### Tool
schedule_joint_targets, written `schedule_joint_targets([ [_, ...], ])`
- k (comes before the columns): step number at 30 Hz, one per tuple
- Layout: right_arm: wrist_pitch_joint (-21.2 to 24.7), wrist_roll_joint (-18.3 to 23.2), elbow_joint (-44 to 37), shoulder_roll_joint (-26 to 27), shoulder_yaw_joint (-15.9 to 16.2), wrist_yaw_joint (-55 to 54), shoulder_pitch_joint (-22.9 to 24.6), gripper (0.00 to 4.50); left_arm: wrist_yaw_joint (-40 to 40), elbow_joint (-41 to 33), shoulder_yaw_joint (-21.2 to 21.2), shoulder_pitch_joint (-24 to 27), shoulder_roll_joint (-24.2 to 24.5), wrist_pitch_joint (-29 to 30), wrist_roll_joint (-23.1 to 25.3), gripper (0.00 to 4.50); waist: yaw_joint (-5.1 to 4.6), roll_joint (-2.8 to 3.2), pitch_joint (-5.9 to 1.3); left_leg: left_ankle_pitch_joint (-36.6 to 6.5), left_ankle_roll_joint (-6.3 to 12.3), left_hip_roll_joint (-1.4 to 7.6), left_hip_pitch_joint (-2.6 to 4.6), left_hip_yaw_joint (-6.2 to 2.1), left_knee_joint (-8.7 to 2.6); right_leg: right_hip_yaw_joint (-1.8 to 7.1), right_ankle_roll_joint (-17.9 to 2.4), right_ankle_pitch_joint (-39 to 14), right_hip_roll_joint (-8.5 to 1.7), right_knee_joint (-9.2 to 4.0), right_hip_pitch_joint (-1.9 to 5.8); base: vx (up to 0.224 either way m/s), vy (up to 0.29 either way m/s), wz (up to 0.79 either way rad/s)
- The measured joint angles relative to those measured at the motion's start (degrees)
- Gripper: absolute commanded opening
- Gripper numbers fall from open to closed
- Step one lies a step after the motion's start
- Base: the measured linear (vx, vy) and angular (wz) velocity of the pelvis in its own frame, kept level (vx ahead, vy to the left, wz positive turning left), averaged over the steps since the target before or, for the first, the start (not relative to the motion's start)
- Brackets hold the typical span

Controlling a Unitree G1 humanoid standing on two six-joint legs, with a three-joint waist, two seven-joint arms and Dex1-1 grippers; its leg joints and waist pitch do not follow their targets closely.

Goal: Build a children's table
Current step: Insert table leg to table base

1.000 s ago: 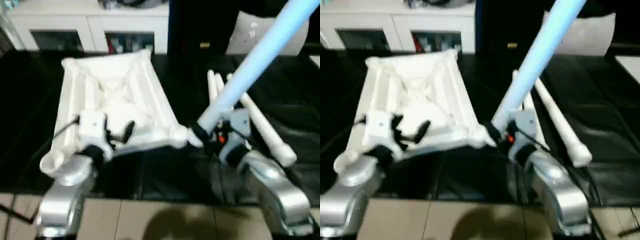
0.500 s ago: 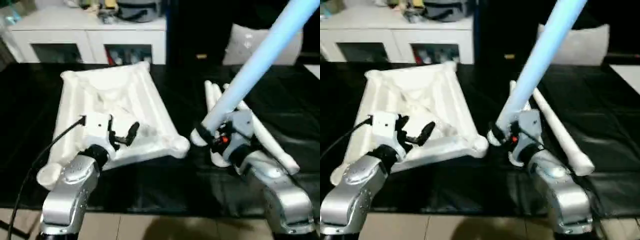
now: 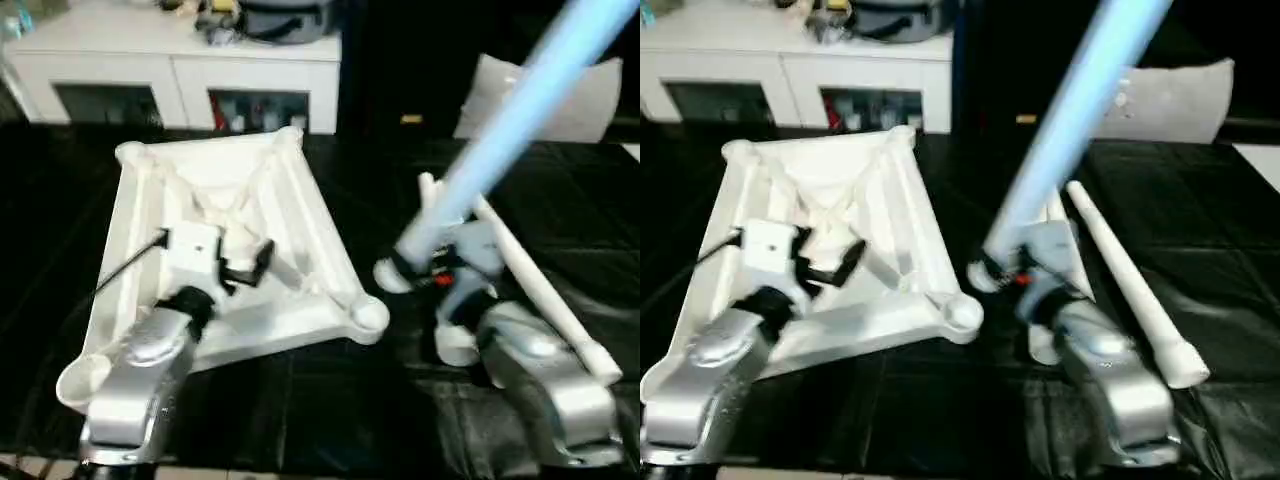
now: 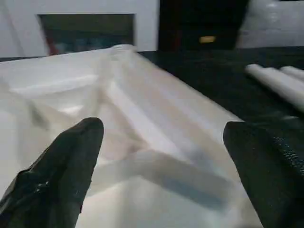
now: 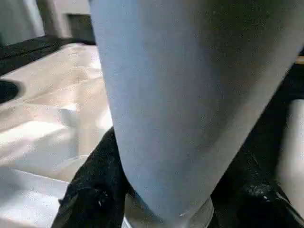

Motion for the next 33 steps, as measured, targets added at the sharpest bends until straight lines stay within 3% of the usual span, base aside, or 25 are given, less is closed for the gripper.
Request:
schedule_joint_targets([
  [1, 0.2, 0.1, 0.1, 0.0, -0.1, -0.1, 0.0, 1.93, 0.0, 0.0, 0.2, -0.1, 0.0, -0.5, 0.1, 4.5, 0.09, -0.18, -0.09, 0.1, -0.21, -0.64, -0.05, 0.12, 0.18, 0.77, 1.7, 0.5, -0.89, 0.42, -0.9, 0.067, 0.048, 0.01],
  [2, 0.4, 0.1, 0.2, -0.1, -0.2, -0.2, 0.0, 1.93, 0.0, 0.0, 0.2, -0.2, -0.1, -1.1, 0.2, 4.5, 0.75, -0.83, -0.36, 0.1, -0.17, -0.79, -0.09, 1.7, 0.34, 2.52, 4.1, 0.4, -1.38, 0.43, -1.8, 0.018, 0.056, -0.1],
  [3, 0.8, 0.1, 0.3, -0.2, -0.5, -0.4, 0.0, 1.93, 0.0, 0.0, 0.2, -0.2, -0.3, -1.3, 0.2, 4.5, 1.83, -1.16, -0.55, 0.1, -0.13, -0.71, -0.36, 2.97, 0.49, 4.11, 4.7, 0.0, -1.19, 1.16, -2.44, 0.035, 0.029, -0.45],
  [4, 1.1, 0.1, 0.6, -0.4, -1.0, -0.6, 0.1, 1.93, 0.0, 0.0, -0.4, -0.4, -0.8, -1.3, 0.2, 4.5, 2.96, -1.25, -0.56, 0.0, -0.02, -0.69, -1.18, 3.42, 0.85, 5.52, 5.1, 0.3, -0.85, 1.4, -3.17, 0.035, 0.029, -0.45],
  [5, 1.2, 0.0, 0.8, -0.5, -1.5, -0.9, 0.2, 1.93, 0.0, 0.0, -1.3, -0.5, -1.2, -1.3, 0.2, 4.5, 4.09, -1.21, -0.62, -0.7, 0.27, -0.68, -1.45, 2.96, 2.4, 6.98, 5.3, 0.7, -0.45, 1.38, -3.77, 0.005, 0.053, -0.59],
  [6, 1.3, 0.0, 1.1, -0.8, -1.9, -1.1, 0.2, 1.93, 0.1, 0.0, -1.8, -0.5, -1.3, -1.3, 0.2, 4.5, 5.01, -1.42, -0.49, -1.3, 0.72, -0.86, -1.61, 1.88, 4.47, 8.62, 5.7, 1.3, -0.04, 1.23, -4.04, -0.057, 0.126, -0.66],
  [7, 1.3, -0.1, 1.3, -0.8, -2.3, -1.2, 0.2, 1.93, 0.6, 0.0, -2.1, -0.6, -1.3, -1.0, 0.9, 4.5, 5.18, -1.29, -0.55, -1.7, 0.33, -0.98, -1.88, 0.07, 5.25, 9.6, 6.3, 1.9, -0.01, 0.44, -3.99, -0.057, 0.126, -0.66],
  [8, 1.2, -0.2, 1.3, -0.7, -2.4, -1.3, 0.2, 1.93, 1.0, 0.0, -2.1, -0.9, -1.2, -0.9, 1.5, 4.5, 4.75, -0.4, -0.75, -2.2, -0.78, -0.62, -1.38, -1.1, 2.46, 9.28, 6.5, 2.3, 0.04, -0.16, -3.79, -0.046, 0.17, -0.51],
  [9, 0.9, -0.4, 1.5, -0.5, -2.5, -1.4, 0.2, 1.93, 1.6, -0.1, -2.0, -1.4, -0.8, -0.9, 2.3, 4.5, 3.95, -0.35, -0.46, -2.0, -1.49, -1.01, -0.91, -0.79, 2.22, 8.65, 5.9, 2.6, -0.4, -0.54, -3.59, -0.067, 0.209, -0.08],
  [10, 0.8, -0.7, 1.5, 0.2, -1.8, -1.4, 0.2, 1.93, 2.2, 0.0, -1.4, -1.3, -0.6, -0.9, 2.9, 4.5, 3.21, -0.03, -0.17, -2.0, -1.29, -1.04, -0.86, -0.78, 2.12, 6.55, 1.8, 3.3, -1.05, -0.46, -3.57, -0.067, 0.209, -0.08],
  [11, 0.8, -0.7, 1.5, 0.7, -0.9, -1.3, 0.2, 1.93, 2.7, 0.0, -0.9, -1.2, -0.9, -0.9, 2.9, 4.5, 2.59, 0.34, 0.11, -1.6, -1.45, -1.01, -0.79, -0.89, 2.09, 4.46, 0.0, 3.5, -1.46, -0.5, -3.23, -0.103, 0.207, -0.01],
  [13, 0.8, -0.6, 1.5, 1.0, 0.4, -1.2, 0.1, 1.93, 3.5, 0.0, 0.4, -1.3, -1.5, -0.7, 2.8, 4.5, 1.89, 0.31, 0.22, -1.1, -1.19, -0.99, -0.43, -1.04, 1.38, 1.48, -0.2, 3.2, -1.12, -0.37, -1.92, -0.101, 0.137, -0.03],
  [15, 0.7, -0.6, 1.5, 0.8, 0.2, -1.3, 0.0, 1.93, 4.0, 0.0, 1.0, -1.3, -1.5, -0.6, 2.8, 4.5, 1.72, -0.1, 0.14, -0.4, -1.18, -1.05, -0.29, -0.86, 0.49, 0.17, 0.7, 2.5, -0.63, -1.15, -1.04, -0.101, 0.026, 0.0],
  [16, 0.7, -0.6, 1.5, 0.6, -0.3, -1.5, -0.1, 1.93, 4.1, 0.0, 1.0, -1.4, -1.4, -0.5, 2.8, 4.5, 1.7, -0.55, 0.14, 0.2, -1.26, -1.09, -0.18, -0.6, 0.01, -0.06, 3.0, 3.2, -1.08, -2.04, -0.79, -0.111, 0.002, -0.03],
  [17, 0.7, -0.6, 1.5, 0.5, -0.7, -1.5, -0.1, 1.93, 4.0, 0.0, 0.7, -1.4, -1.4, -0.1, 2.9, 4.5, 1.77, -0.83, 0.22, 0.3, -1.41, -1.1, -0.06, -0.14, -0.53, 0.02, 3.4, 3.3, -1.27, -2.21, -0.77, -0.121, -0.02, -0.09],
  [19, 0.7, -0.5, 1.7, 0.0, -1.8, -1.4, -0.1, 1.93, 3.8, 0.0, -0.9, -1.4, -1.5, 0.4, 3.0, 4.5, 1.92, -1.2, 0.44, 0.3, -1.46, -1.12, -0.03, 1.16, -2.0, -0.01, 3.2, 3.5, -2.16, -2.26, -1.7, -0.111, -0.043, -0.06],
  [22, 0.4, -0.8, 2.3, -1.1, -2.7, -1.1, -0.1, 1.93, 3.2, 0.0, -2.1, -1.4, -1.4, 0.6, 3.2, 4.5, 1.88, -1.29, 0.57, 0.9, -1.77, -0.62, -0.22, 1.93, -2.83, -0.18, 2.9, 3.8, -2.23, -2.28, -2.48, -0.079, -0.043, -0.06],
  [31, 1.5, 0.1, 2.2, -1.1, -3.3, -1.0, -0.2, 1.93, 4.1, 0.0, -1.7, -1.3, -1.4, 1.2, 3.8, 4.5, 1.89, -1.35, 0.66, 1.2, -1.84, -0.37, -0.08, 2.38, -2.77, -0.07, 2.0, 4.3, -2.21, -2.35, -2.55, -0.006, -0.002, -0.01],
  [32, 2.3, 0.1, 2.2, -1.1, -3.1, -0.8, -0.2, 1.93, 4.3, 0.0, -1.6, -1.3, -1.3, 1.2, 4.1, 4.5, 1.78, -1.26, 0.67, 1.4, -2.16, -0.27, -0.05, 2.33, -2.77, -0.13, 1.8, 4.5, -2.12, -2.41, -2.48, 0.0, 0.0, 0.0],
  [33, 2.7, 0.1, 2.1, -1.1, -2.8, -0.8, -0.2, 1.93, 4.4, 0.0, -1.4, -1.3, -1.3, 1.2, 4.2, 4.5, 1.87, -1.11, 0.71, 1.7, -2.09, -0.42, -0.63, 1.5, -2.75, -0.95, 1.5, 4.8, -2.19, -2.53, -2.14, 0.014, -0.025, 0.18],
])
